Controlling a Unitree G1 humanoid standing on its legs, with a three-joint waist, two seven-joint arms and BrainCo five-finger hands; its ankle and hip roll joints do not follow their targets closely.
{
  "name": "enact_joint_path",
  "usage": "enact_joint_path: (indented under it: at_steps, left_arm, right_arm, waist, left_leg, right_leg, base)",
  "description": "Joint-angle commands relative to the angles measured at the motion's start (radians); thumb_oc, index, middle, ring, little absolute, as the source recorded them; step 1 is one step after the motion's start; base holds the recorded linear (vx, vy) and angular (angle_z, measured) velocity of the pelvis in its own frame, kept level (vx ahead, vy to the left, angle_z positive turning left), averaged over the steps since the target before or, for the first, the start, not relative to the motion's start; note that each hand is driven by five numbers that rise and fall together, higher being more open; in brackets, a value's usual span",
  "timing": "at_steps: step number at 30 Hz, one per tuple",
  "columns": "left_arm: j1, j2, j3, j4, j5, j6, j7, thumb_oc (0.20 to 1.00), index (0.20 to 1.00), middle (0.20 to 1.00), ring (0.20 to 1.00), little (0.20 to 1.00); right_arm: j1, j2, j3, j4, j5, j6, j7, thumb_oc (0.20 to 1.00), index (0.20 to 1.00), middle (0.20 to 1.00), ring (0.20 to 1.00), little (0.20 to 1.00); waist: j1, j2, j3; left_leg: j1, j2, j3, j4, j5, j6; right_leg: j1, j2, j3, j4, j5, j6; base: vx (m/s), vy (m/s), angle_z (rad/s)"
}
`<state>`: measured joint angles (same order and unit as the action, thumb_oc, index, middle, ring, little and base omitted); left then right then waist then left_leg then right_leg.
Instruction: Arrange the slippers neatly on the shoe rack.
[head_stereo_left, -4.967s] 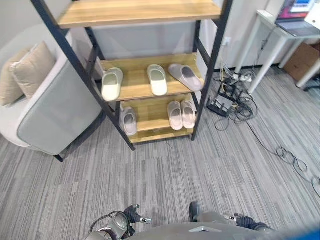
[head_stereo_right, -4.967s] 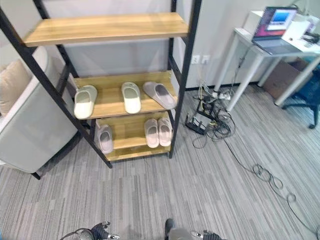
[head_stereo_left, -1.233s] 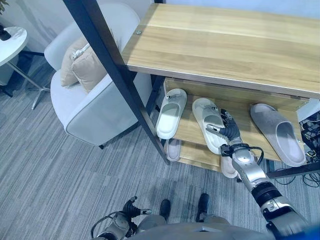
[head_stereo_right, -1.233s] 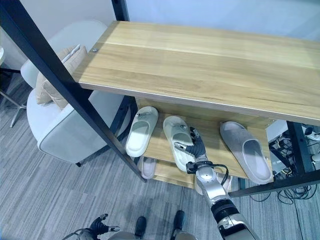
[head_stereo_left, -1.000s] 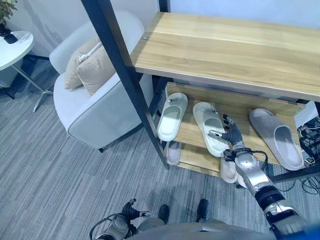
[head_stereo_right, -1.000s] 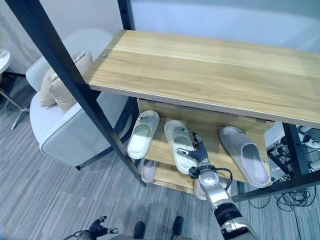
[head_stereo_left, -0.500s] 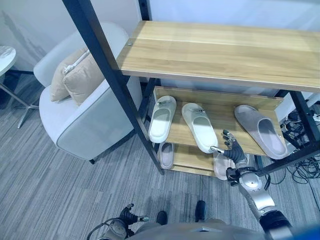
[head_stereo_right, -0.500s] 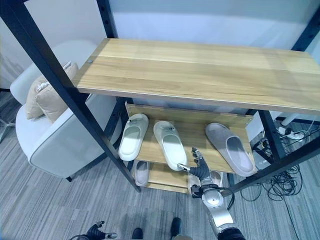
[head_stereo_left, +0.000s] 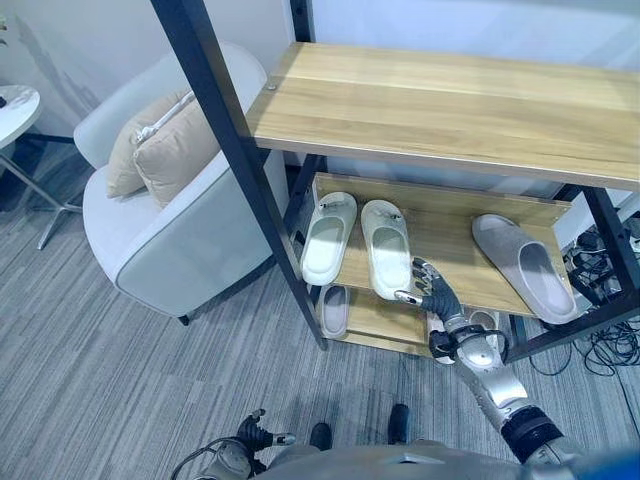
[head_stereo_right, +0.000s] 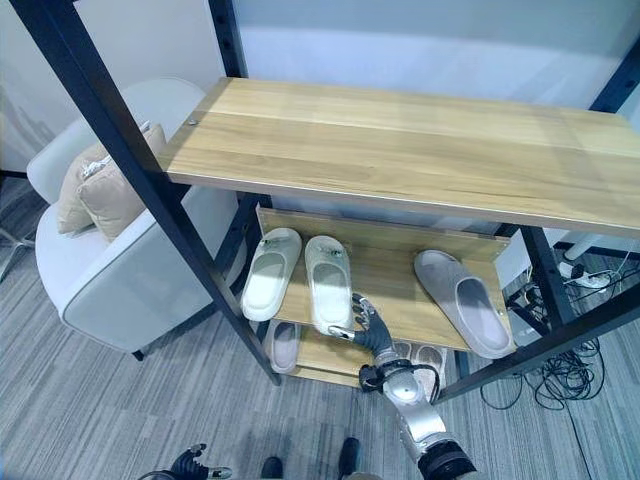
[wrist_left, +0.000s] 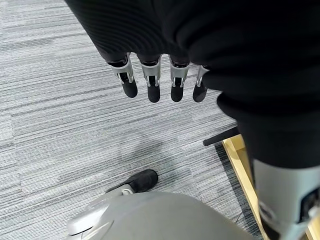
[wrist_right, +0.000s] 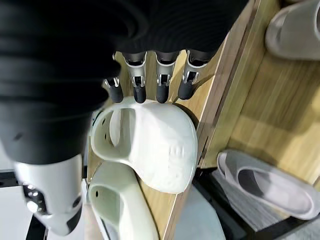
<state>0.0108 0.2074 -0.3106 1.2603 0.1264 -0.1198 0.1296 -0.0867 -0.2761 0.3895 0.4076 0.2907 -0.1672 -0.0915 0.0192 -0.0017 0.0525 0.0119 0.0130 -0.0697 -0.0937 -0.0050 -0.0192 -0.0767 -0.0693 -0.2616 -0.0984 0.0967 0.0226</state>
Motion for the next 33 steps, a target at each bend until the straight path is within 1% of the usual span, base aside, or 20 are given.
enact_joint_path:
  at_steps: [1, 4, 9, 22, 25, 28, 33]
  left_arm:
    - [-0.042, -0.058, -0.036, 0.089, -0.028, -0.004, 0.004, 1.000, 1.000, 1.000, 1.000, 1.000]
    - [-0.047, -0.062, -0.039, 0.092, -0.030, -0.003, 0.011, 1.000, 1.000, 1.000, 1.000, 1.000]
    - [-0.044, -0.059, -0.038, 0.096, -0.042, -0.001, 0.019, 1.000, 1.000, 1.000, 1.000, 1.000]
    - [-0.033, -0.055, -0.033, 0.101, -0.046, 0.002, 0.017, 1.000, 1.000, 1.000, 1.000, 1.000]
    - [-0.036, -0.054, -0.032, 0.095, -0.057, 0.003, 0.014, 1.000, 1.000, 1.000, 1.000, 1.000]
    - [-0.039, -0.055, -0.037, 0.088, -0.072, -0.001, 0.012, 1.000, 1.000, 1.000, 1.000, 1.000]
    - [-0.022, -0.053, -0.035, 0.105, -0.058, 0.005, 0.015, 1.000, 1.000, 1.000, 1.000, 1.000]
  right_arm:
    - [-0.039, 0.030, 0.024, -0.069, 0.023, -0.029, 0.028, 1.000, 1.000, 1.000, 1.000, 1.000]
    - [-0.051, 0.031, 0.052, -0.085, 0.023, -0.028, 0.034, 1.000, 1.000, 1.000, 1.000, 1.000]
    - [-0.125, 0.049, 0.093, -0.035, 0.011, -0.027, 0.022, 1.000, 1.000, 1.000, 1.000, 1.000]
    - [-0.129, 0.037, 0.070, -0.038, 0.024, -0.028, 0.015, 1.000, 1.000, 1.000, 1.000, 1.000]
    - [-0.146, 0.042, 0.075, -0.015, 0.019, -0.023, 0.019, 1.000, 1.000, 1.000, 1.000, 1.000]
    - [-0.176, 0.050, 0.088, 0.014, 0.012, -0.021, 0.014, 1.000, 1.000, 1.000, 1.000, 1.000]
    - [-0.181, 0.060, 0.096, 0.033, 0.035, -0.017, 0.012, 1.000, 1.000, 1.000, 1.000, 1.000]
  waist:
    - [0.020, -0.033, 0.025]
    - [0.017, -0.035, 0.027]
    - [0.017, -0.034, 0.027]
    - [0.011, -0.025, 0.017]
    - [0.007, -0.020, 0.017]
    - [0.015, -0.015, 0.020]
    - [0.033, -0.022, 0.028]
  left_leg:
    - [-0.054, -0.016, 0.028, 0.006, -0.002, -0.025]
    - [-0.051, -0.015, 0.033, 0.006, -0.004, -0.024]
    - [-0.050, -0.016, 0.043, 0.006, -0.005, -0.024]
    - [-0.037, -0.011, 0.054, 0.006, -0.008, -0.026]
    - [-0.033, -0.009, 0.060, 0.006, -0.007, -0.026]
    - [-0.037, -0.011, 0.058, 0.006, -0.005, -0.024]
    - [-0.048, -0.011, 0.046, 0.006, -0.002, -0.025]
  right_leg:
    - [0.088, -0.042, 0.049, 0.011, -0.110, 0.106]
    - [0.090, -0.042, 0.053, 0.011, -0.110, 0.105]
    - [0.088, -0.045, 0.057, 0.011, -0.109, 0.106]
    - [0.099, -0.042, 0.069, 0.011, -0.114, 0.103]
    - [0.100, -0.041, 0.077, 0.011, -0.113, 0.102]
    - [0.093, -0.041, 0.079, 0.011, -0.110, 0.102]
    - [0.090, -0.041, 0.066, 0.011, -0.112, 0.102]
  base:
    - [0.00, 0.000, 0.00]
    - [0.00, 0.000, 0.00]
    - [0.00, 0.000, 0.00]
    - [0.00, -0.012, -0.01]
    - [-0.01, -0.032, -0.06]
    - [0.00, 0.018, -0.14]
    - [0.00, 0.017, 0.02]
